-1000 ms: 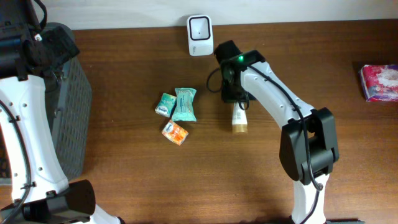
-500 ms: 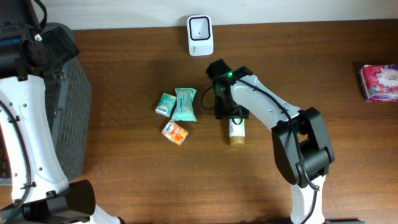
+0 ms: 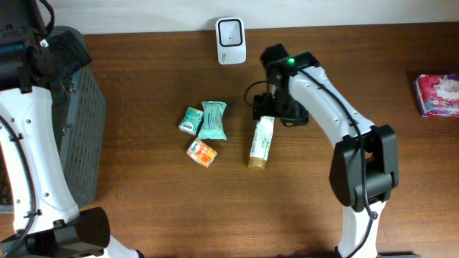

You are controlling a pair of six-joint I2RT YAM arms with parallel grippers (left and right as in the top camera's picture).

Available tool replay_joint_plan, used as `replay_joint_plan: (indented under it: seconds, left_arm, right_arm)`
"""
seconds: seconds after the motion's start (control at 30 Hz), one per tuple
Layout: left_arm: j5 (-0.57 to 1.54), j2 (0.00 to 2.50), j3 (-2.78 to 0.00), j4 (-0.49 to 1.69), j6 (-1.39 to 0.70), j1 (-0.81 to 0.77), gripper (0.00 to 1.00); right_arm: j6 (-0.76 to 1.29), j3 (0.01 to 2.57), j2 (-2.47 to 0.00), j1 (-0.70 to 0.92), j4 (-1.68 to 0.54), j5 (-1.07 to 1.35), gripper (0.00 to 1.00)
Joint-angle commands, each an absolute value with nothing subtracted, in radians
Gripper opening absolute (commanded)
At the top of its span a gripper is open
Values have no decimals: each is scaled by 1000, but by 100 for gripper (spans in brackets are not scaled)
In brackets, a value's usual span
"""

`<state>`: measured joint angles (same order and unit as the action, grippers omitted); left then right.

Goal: Scan the item barcode

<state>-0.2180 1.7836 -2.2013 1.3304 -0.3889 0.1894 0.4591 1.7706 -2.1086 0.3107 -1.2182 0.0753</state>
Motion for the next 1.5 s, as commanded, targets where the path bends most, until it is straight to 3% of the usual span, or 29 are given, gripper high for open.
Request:
replay_joint_plan:
  seconds: [0.0,0.17,0.37,0.57,0.73,0.9,1.07,1.27,1.37,1.47]
  left_arm:
    - [-225,1768,-2211,1328,-395,193,99]
    - [-225,1768,-2211,1328,-395,193,99]
    - [-225,1768,-2211,1328,-395,193,99]
    - [-225,1768,-2211,1328,-395,193,99]
    - [-225,1768,-2211,1328,-395,193,99]
    - [-225,1768,-2211,1328,-395,193,99]
    - [-225,1768,-2211,1328,-395,193,99]
    - [-225,1768,-2211,1328,-395,193,99]
    - [-225,1768,-2211,1328,-395,193,99]
    - [-225,1768,-2211,1328,-395,193,99]
  right_arm:
    - [448,1651,-2088,282,-1102,241,99]
    - [456,1494,-2088,282,-850,412,100]
    - [461,1479,-2086,282,-830,424,79]
    - [461,1558,-2078,283,-833,479,79]
    - [461,1552,-2088,366,-794,398,75]
    - [615,1552,-2088,467,-814,23,63]
    - [638,1552,-2088,477,-874,-100,64]
    - [629,1623,-2074,476,-1047,-178,88]
    - [629,1713,-2072,476,-1170,-213,93]
    - [550,1718,-2073,479,-1142,-76,97]
